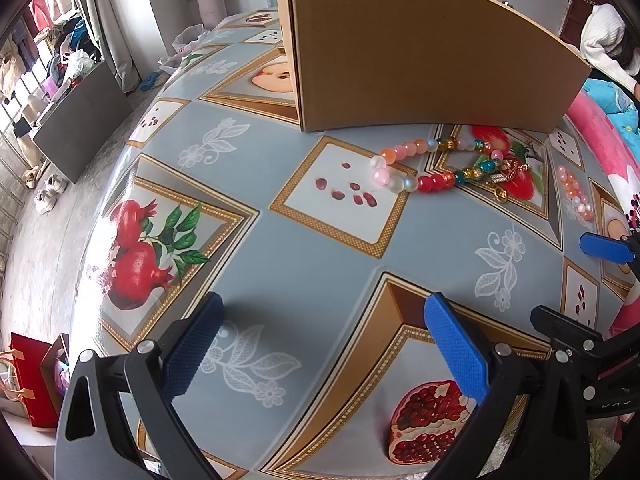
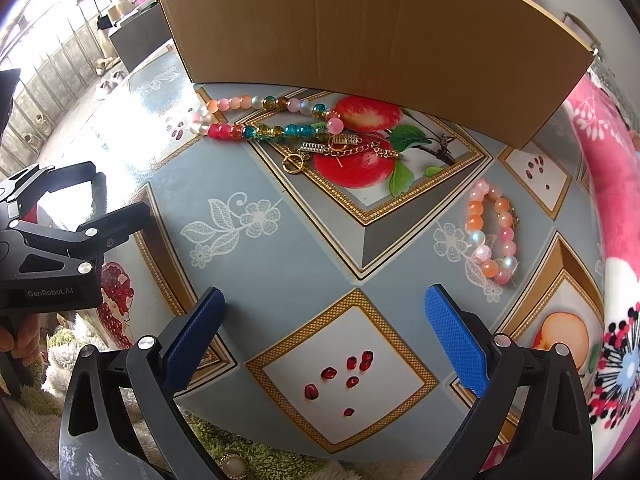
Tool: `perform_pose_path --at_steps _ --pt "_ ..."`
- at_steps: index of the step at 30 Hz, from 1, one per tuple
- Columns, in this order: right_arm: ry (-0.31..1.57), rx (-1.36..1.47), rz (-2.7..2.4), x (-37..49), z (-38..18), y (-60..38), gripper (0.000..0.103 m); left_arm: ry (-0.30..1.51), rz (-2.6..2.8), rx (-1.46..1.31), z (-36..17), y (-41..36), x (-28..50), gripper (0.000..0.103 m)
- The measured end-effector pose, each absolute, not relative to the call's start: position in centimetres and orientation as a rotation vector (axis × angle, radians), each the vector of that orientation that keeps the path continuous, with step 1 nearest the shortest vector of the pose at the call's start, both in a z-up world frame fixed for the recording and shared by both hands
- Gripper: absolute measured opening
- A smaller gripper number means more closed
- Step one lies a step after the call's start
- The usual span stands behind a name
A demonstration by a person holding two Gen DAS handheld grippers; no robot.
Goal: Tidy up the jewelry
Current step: 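Move both tools toward the multicolour bead bracelet in front of the box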
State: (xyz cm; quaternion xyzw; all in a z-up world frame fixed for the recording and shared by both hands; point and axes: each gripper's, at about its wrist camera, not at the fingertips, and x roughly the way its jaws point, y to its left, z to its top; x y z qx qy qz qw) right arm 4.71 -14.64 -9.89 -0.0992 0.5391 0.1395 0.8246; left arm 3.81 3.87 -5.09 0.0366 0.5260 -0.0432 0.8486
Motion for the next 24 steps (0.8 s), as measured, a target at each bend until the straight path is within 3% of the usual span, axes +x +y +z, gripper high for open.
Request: perform_pose_path --at_steps 20,24 --pt "1.010 0.030 0.275 6.9 -4.8 -18.3 0.095 0.931 -0.180 0.016 -1.5 4.5 3.3 0.098" --pt "0.986 0.083 0.269 7.3 -4.1 -19.2 0.095 0.899 -0.216 0.014 -1.2 3.7 2.7 0.093"
